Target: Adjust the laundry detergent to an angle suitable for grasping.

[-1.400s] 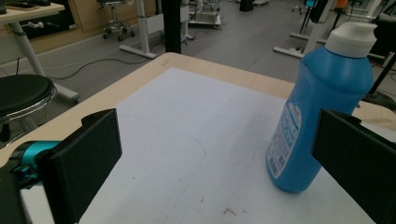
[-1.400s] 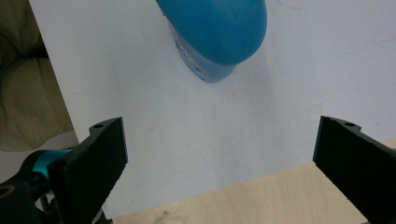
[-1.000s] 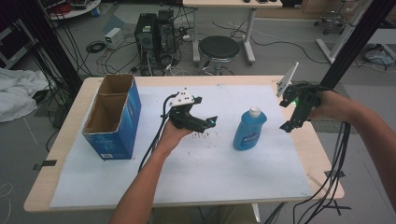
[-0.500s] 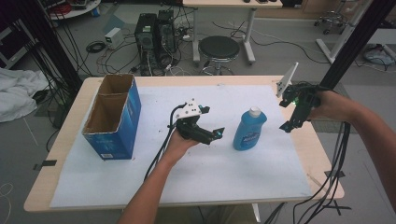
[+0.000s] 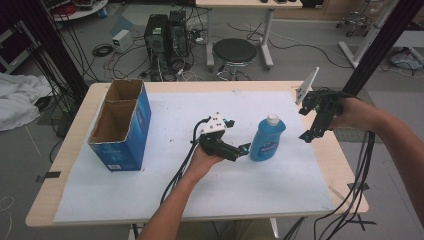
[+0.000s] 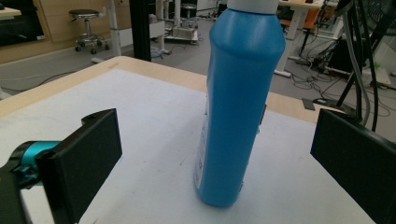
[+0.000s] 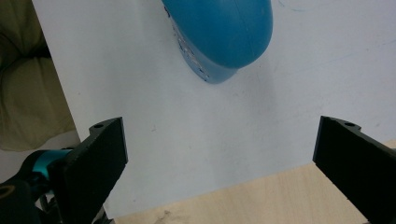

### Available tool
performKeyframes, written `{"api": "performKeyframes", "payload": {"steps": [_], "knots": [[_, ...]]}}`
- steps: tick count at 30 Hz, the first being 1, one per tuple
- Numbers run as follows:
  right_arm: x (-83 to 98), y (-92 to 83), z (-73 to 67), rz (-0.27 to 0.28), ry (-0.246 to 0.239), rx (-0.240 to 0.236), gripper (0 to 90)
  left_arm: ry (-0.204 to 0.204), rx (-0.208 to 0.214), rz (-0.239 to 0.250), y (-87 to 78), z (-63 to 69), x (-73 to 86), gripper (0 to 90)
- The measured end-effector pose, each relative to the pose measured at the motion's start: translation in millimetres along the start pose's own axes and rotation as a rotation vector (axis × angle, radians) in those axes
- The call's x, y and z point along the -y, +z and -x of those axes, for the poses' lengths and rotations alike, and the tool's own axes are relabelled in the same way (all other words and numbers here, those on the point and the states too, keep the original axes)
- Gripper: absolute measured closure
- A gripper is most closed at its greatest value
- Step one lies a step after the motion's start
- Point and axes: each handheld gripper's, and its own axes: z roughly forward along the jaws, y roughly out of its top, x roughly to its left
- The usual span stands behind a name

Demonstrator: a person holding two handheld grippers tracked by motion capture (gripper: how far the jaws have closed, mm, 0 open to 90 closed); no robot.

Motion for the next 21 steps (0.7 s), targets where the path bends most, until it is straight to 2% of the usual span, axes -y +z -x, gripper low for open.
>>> {"api": "performKeyframes", "payload": {"steps": [3, 4, 11, 17, 21], "knots": [[-0.2, -0.5, 0.0, -0.001, 0.003, 0.0, 2.0, 0.0, -0.006, 0.017, 5.0, 2.0, -0.2, 1.8], [0.0, -0.6, 0.1, 0.0, 0.001, 0.0, 2.0, 0.008, -0.014, 0.017, 8.5, 3.4, 0.5, 1.8], [0.8, -1.1, 0.4, -0.002, 0.008, 0.002, 2.0, 0.004, -0.006, 0.006, 19.1, 6.4, 2.7, 1.8], [-0.2, -0.7, 0.2, 0.004, 0.002, 0.001, 2.0, 0.0, -0.016, 0.014, 31.0, 9.3, 0.8, 1.8], [0.2, -1.1, 0.0, 0.005, 0.003, 0.002, 2.0, -0.007, -0.014, -0.003, 40.9, 9.1, 2.2, 1.8]]}}
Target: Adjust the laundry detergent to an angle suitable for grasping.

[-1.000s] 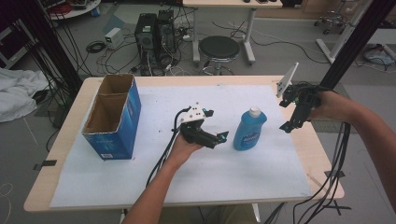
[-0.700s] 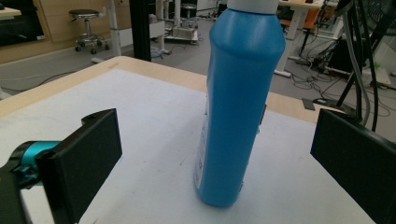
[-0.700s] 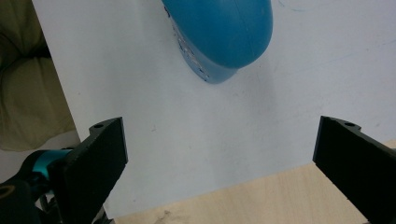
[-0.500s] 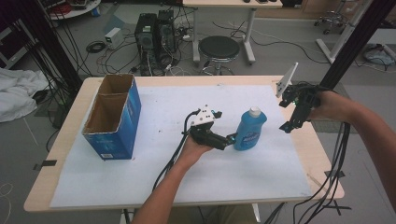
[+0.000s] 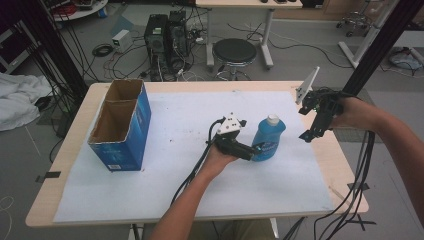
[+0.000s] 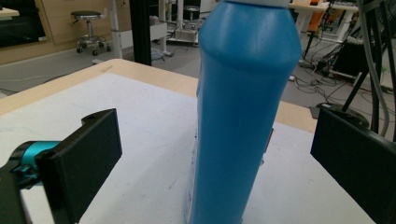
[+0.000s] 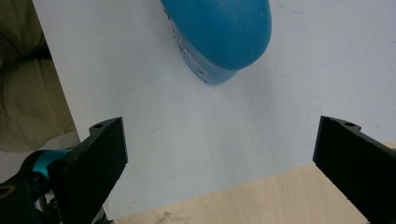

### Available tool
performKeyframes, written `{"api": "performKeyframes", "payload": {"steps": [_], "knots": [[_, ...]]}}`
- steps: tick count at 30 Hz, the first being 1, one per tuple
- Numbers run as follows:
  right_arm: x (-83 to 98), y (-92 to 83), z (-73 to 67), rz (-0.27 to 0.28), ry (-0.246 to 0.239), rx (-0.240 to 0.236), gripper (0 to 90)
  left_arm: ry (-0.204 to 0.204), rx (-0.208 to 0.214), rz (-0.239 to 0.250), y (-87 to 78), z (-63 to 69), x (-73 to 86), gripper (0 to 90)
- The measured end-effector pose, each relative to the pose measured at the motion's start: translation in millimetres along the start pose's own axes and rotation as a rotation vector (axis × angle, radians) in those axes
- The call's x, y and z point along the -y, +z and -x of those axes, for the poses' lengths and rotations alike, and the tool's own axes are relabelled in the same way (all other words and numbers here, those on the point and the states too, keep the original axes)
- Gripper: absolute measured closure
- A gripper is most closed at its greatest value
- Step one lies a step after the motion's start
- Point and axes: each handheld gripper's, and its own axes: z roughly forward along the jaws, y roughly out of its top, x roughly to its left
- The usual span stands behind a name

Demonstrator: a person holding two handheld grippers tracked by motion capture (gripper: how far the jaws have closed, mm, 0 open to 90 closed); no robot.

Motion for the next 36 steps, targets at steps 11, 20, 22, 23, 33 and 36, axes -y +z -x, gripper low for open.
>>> {"api": "performKeyframes", "payload": {"steps": [11, 20, 22, 23, 33, 36], "knots": [[2.0, -1.5, 0.9, 0.006, 0.005, 0.001, 2.1, -0.027, 0.018, -0.036, 20.9, -0.3, 6.8, 1.8], [1.0, -0.5, 1.2, 0.008, 0.0, -0.002, 2.0, -0.007, 0.012, -0.051, 38.3, 2.8, 2.1, 1.8], [1.1, -0.2, 1.4, 0.012, -0.005, -0.003, 2.1, -0.014, 0.013, -0.043, 42.6, 3.9, 1.2, 1.8], [1.2, -0.3, 1.2, 0.011, -0.002, -0.002, 2.1, -0.012, 0.012, -0.043, 43.7, 4.2, 1.1, 1.8], [2.7, -2.1, 0.8, 0.013, 0.003, -0.002, 2.1, -0.029, 0.029, -0.046, 47.4, 3.9, 4.0, 5.3], [2.6, -2.1, 1.0, 0.015, 0.001, -0.001, 2.2, -0.024, 0.026, -0.029, 47.0, 5.1, 2.8, 9.8]]}}
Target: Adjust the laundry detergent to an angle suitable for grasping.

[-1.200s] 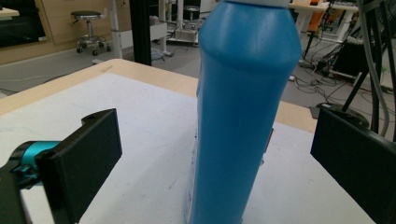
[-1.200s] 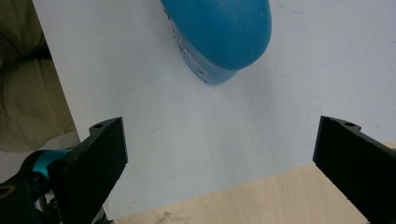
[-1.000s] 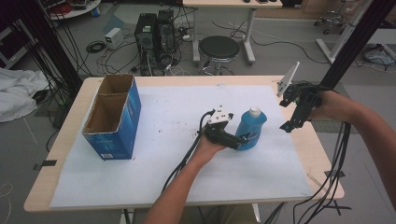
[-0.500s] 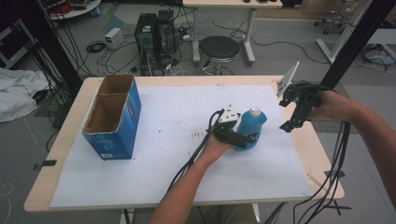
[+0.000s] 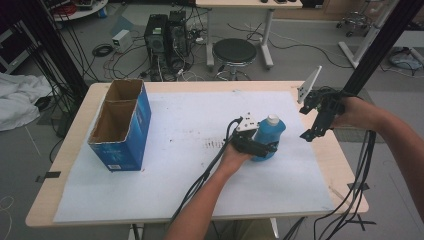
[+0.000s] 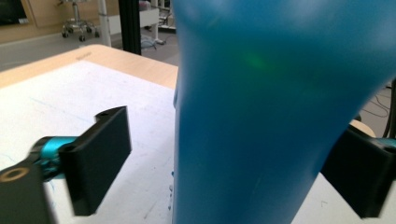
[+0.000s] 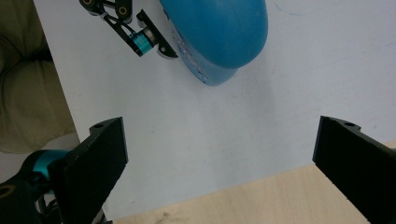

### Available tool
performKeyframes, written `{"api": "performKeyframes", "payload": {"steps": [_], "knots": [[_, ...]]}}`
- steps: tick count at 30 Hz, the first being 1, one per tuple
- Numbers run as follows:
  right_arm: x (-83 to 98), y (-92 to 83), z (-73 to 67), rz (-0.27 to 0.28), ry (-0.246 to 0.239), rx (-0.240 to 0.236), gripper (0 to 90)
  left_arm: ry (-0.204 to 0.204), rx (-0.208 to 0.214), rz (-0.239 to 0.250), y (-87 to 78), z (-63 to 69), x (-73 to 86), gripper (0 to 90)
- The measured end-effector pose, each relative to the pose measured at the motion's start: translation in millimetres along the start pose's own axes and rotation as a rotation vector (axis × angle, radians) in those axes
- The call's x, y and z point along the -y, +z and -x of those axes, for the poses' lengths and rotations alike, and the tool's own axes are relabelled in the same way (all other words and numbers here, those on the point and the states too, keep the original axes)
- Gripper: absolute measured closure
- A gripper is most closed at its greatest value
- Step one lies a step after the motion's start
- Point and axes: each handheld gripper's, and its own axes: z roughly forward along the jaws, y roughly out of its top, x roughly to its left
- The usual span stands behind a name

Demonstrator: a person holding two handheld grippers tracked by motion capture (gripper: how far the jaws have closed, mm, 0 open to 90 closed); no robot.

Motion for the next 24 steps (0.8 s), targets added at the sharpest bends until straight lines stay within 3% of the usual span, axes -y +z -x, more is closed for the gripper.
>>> {"api": "performKeyframes", "payload": {"steps": [2, 8, 9, 16, 19, 24], "knots": [[-0.3, 0.2, 0.2, 0.001, -0.003, 0.0, 2.2, -0.002, 0.004, -0.001, -0.4, -0.5, 0.0, 13.9], [-0.6, 0.2, 0.1, 0.004, -0.005, 0.002, 2.2, -0.011, 0.008, -0.013, -1.0, -2.3, 0.8, 14.9], [-0.7, 0.3, 0.0, 0.003, -0.003, 0.002, 2.2, -0.006, 0.01, -0.007, -1.0, -1.9, 0.4, 18.7], [-1.4, 0.6, -0.5, 0.003, -0.003, 0.001, 2.3, -0.005, 0.003, -0.006, -0.5, -1.1, 0.7, 19.3], [-1.4, 0.6, -0.5, 0.003, -0.003, 0.001, 2.3, -0.003, 0.003, 0.011, -1.5, -0.6, -0.6, 23.9], [-1.8, 0.6, -0.9, 0.004, -0.009, -0.001, 2.3, 0.003, 0.002, -0.002, -1.4, -0.8, -0.1, 25.9]]}}
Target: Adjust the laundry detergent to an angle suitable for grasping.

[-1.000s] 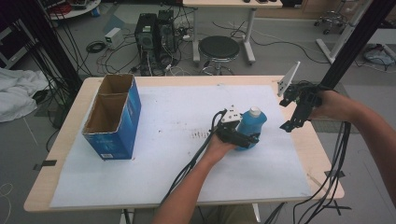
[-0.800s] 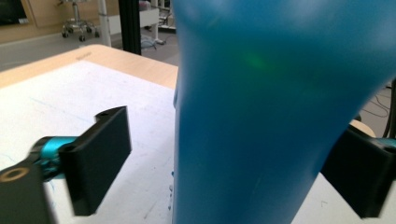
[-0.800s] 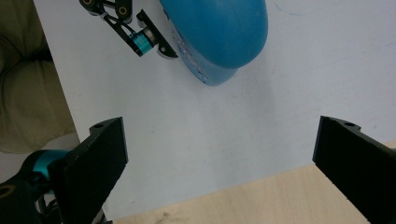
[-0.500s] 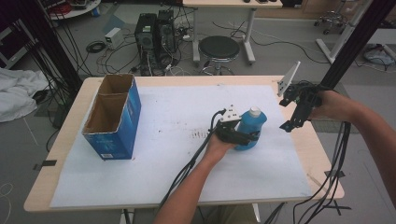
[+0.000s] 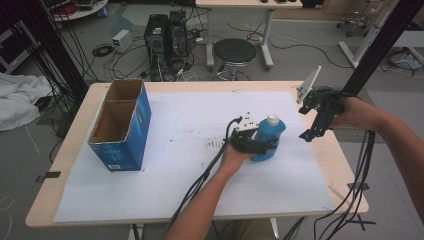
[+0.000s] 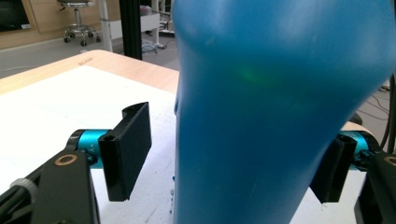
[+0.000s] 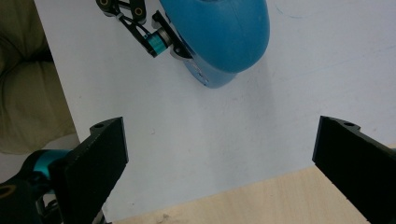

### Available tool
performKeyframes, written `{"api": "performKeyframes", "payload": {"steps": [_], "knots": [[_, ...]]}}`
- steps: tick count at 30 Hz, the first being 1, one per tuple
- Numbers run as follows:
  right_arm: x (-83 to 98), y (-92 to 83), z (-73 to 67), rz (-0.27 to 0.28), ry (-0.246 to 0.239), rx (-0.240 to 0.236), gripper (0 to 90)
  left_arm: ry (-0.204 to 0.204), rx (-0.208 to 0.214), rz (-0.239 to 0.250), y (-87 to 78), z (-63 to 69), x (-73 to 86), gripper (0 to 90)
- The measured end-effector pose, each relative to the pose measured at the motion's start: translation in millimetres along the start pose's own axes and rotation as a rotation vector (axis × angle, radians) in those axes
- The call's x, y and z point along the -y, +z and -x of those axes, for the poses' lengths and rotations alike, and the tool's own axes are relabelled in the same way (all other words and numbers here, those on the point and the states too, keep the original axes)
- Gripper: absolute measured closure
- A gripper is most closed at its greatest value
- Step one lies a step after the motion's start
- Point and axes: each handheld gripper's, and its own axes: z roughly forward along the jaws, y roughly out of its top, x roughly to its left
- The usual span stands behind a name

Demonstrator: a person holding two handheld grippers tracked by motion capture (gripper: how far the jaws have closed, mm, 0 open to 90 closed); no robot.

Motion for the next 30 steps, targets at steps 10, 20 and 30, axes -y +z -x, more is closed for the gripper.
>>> {"api": "performKeyframes", "payload": {"steps": [10, 20, 30], "knots": [[0.3, -0.7, -0.7, 0.002, 0.004, 0.003, 2.3, 0.032, -0.006, 0.015, 0.2, 3.8, -1.4, 38.0], [1.0, -1.4, -1.0, 0.001, 0.007, 0.006, 2.3, 0.039, 0.01, 0.012, -0.6, 4.6, -1.7, 43.6], [2.1, -2.7, -1.7, 0.005, 0.008, 0.008, 2.4, 0.029, 0.009, 0.011, -1.6, 4.6, -2.5, 44.8]]}}
